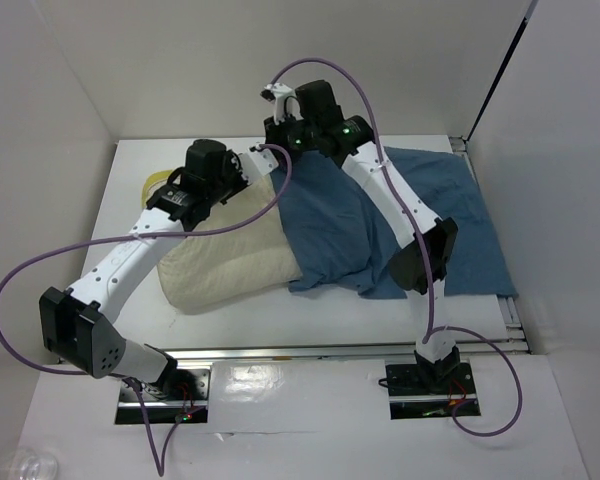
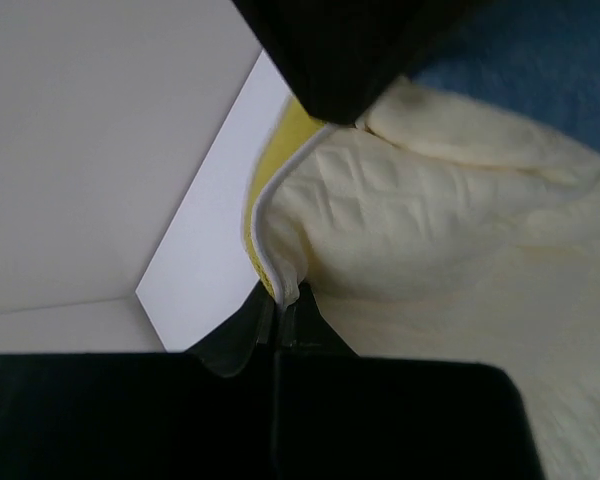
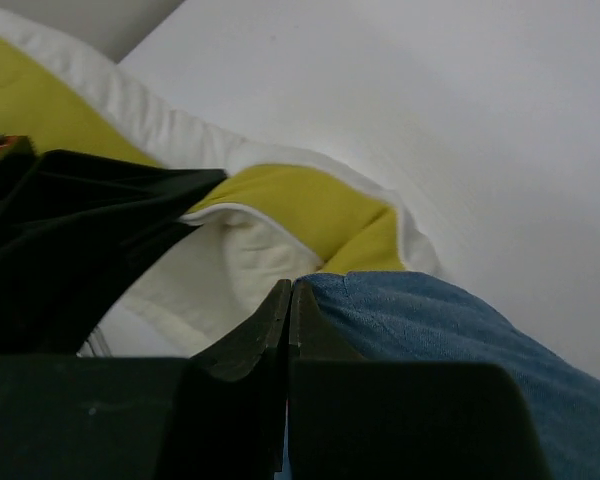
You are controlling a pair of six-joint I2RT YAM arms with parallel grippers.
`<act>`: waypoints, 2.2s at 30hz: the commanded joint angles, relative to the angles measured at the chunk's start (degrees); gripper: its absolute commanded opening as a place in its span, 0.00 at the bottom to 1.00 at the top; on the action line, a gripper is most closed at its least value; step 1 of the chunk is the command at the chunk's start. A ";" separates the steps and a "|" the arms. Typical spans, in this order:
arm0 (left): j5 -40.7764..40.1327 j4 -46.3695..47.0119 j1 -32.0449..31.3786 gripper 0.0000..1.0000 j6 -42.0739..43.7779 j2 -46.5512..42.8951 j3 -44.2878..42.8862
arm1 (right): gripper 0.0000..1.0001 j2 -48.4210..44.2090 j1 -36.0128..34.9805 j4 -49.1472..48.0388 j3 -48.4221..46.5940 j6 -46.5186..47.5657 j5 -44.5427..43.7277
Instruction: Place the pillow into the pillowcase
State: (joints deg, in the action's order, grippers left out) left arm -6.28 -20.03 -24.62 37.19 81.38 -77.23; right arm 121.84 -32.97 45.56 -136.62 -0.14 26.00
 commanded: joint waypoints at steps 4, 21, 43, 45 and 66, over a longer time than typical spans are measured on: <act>0.57 13.43 -0.78 0.00 -1.32 0.18 -6.52 | 0.00 -0.47 -6.84 -3.89 -6.37 -7.42 12.59; 0.04 14.06 -0.26 0.00 -1.51 -6.33 -1.87 | 0.00 -5.54 6.69 -15.11 -2.00 -9.78 -3.85; 1.63 14.58 -0.25 0.00 -7.13 -6.59 -7.06 | 0.00 -5.39 -6.22 -19.19 -4.53 -11.57 0.95; 2.15 13.97 -0.25 0.00 -7.83 -7.20 -6.53 | 0.00 -4.08 -4.22 -21.04 -5.14 -12.24 3.66; 33.88 -0.71 -0.78 0.00 -29.63 -2.73 -9.51 | 0.00 -0.20 -3.06 -27.70 -3.22 -22.61 11.01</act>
State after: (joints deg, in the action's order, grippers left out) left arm 14.15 -25.21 -23.92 13.13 77.60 -84.12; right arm 120.75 -34.30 25.74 -136.35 -18.70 31.53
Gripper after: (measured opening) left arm 0.084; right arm 0.009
